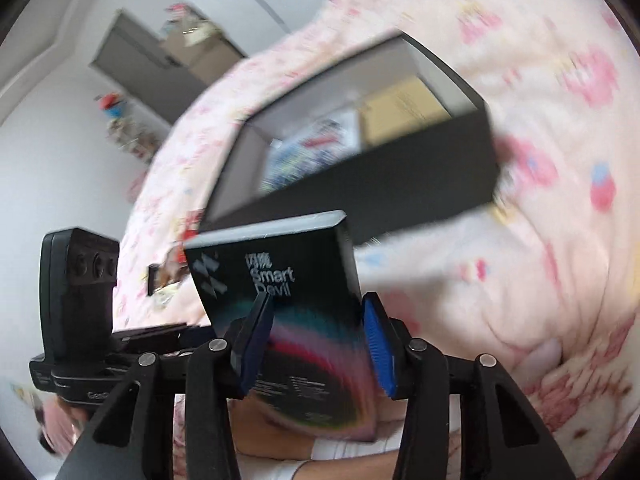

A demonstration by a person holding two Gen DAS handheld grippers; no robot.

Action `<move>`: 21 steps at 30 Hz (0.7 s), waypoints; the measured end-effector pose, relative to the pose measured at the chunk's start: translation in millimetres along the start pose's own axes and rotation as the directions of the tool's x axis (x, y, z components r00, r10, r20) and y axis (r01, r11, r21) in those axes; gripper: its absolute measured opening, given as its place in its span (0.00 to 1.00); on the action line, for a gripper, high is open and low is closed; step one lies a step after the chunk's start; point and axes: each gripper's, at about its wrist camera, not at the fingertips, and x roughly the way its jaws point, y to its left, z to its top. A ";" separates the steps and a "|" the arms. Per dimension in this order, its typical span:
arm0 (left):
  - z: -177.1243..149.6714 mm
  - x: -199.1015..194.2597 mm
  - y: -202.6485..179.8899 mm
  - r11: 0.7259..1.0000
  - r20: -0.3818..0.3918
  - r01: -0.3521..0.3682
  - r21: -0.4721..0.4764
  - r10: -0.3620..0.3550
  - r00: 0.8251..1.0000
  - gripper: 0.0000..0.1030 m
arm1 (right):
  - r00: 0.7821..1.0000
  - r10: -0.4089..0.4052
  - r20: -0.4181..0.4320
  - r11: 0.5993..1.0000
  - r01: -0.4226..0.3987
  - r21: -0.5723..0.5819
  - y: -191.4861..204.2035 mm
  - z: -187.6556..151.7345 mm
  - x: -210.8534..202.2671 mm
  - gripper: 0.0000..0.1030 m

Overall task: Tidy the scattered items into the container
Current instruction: 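Hold the purple box upright above the black box with both grippers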

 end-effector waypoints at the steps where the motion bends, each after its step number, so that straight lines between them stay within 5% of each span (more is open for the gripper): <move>1: 2.7 3.8 -5.0 1.000 0.014 -0.012 0.003 0.012 1.000 0.46 | 1.000 -0.011 0.002 1.000 0.011 -0.027 4.5 3.3 0.6 0.40; 7: 7.2 -50.2 -5.1 0.997 0.133 -0.039 0.064 0.030 0.991 0.47 | 0.997 0.012 0.076 0.997 -0.006 -0.075 18.4 18.9 -18.7 0.40; 13: 35.7 -62.4 -16.8 0.986 0.306 -0.078 0.145 0.030 0.952 0.47 | 0.982 -0.024 0.187 0.988 0.051 -0.143 34.8 46.7 -35.9 0.41; 18: 36.4 -58.2 -10.8 0.975 0.329 -0.098 0.200 0.028 0.944 0.47 | 0.972 0.014 0.233 0.988 0.022 -0.152 31.4 51.4 -39.6 0.40; 21: 32.3 -32.7 2.0 0.979 0.279 -0.116 0.169 0.065 0.958 0.47 | 0.989 0.012 0.144 0.994 0.004 -0.113 14.1 44.4 -16.1 0.40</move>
